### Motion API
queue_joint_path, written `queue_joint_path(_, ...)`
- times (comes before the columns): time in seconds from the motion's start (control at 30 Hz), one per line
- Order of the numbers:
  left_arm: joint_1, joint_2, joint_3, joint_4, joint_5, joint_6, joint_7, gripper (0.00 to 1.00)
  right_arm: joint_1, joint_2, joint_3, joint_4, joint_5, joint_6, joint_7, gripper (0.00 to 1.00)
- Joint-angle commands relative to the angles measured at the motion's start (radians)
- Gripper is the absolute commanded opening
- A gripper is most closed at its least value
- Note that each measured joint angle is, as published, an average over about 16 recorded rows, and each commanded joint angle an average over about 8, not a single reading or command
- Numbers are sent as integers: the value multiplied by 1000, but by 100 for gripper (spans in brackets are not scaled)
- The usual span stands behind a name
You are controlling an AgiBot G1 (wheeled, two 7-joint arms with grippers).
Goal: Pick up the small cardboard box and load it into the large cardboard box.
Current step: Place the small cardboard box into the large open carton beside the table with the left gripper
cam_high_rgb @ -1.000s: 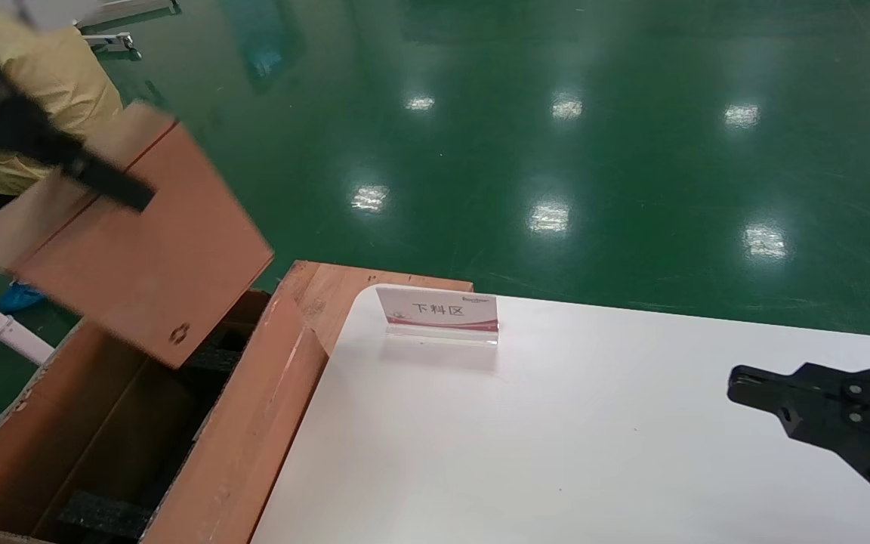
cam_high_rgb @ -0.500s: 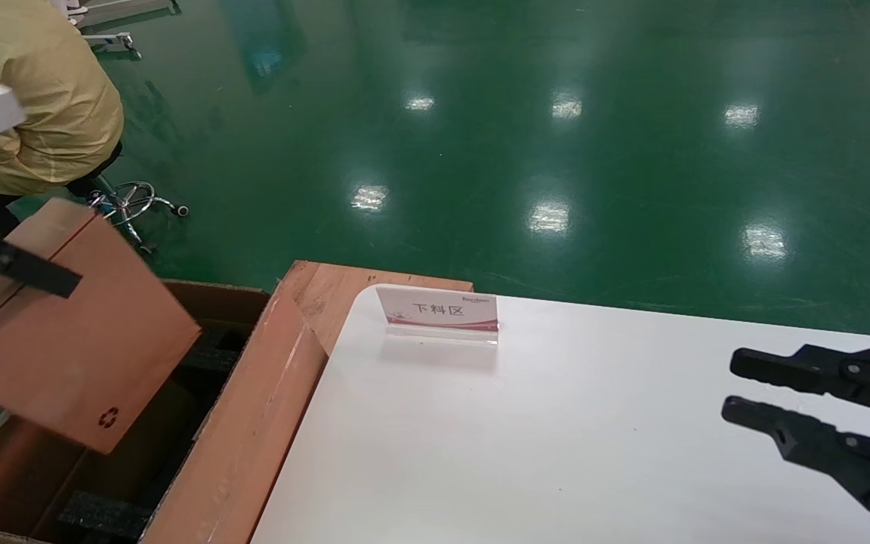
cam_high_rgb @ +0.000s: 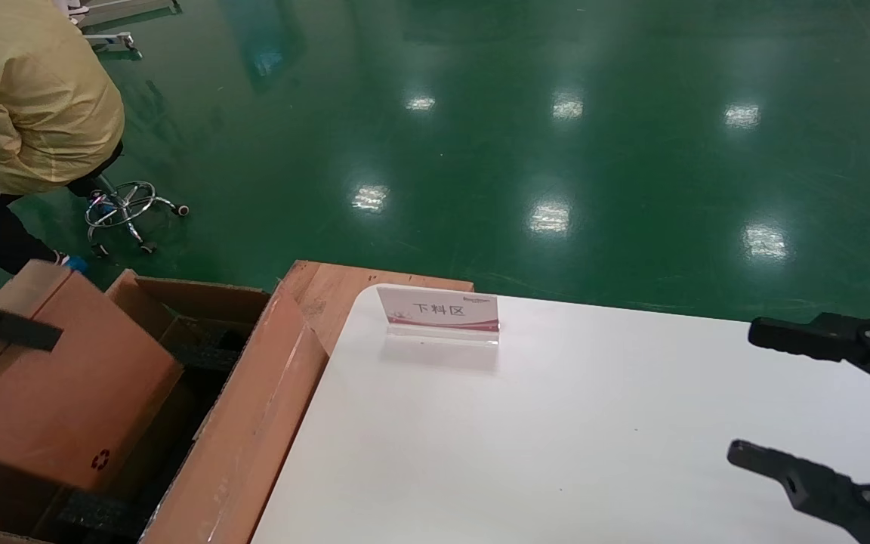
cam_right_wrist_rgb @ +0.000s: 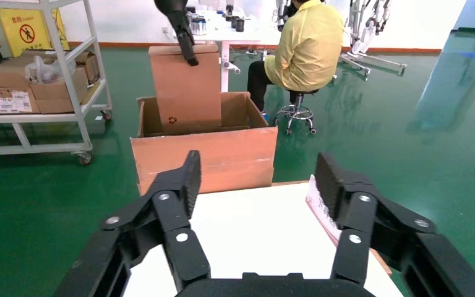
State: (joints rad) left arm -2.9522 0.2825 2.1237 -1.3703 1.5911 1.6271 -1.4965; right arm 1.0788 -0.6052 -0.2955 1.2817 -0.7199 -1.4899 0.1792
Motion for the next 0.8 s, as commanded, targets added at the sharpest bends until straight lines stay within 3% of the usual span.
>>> queue_joint_path(0.03,0,-28,-1,-6,14,3,5,0,0,0,0,0,0,0,0,100)
queue_joint_path(0.3,102,-63,-29,38,38,-53,45,0,0,0,-1,0,0,0,0,100)
queue_joint_path(0.8,152,-98,-21,33,108,-63,63,0,0,1,-1,0,1,1,-1,100)
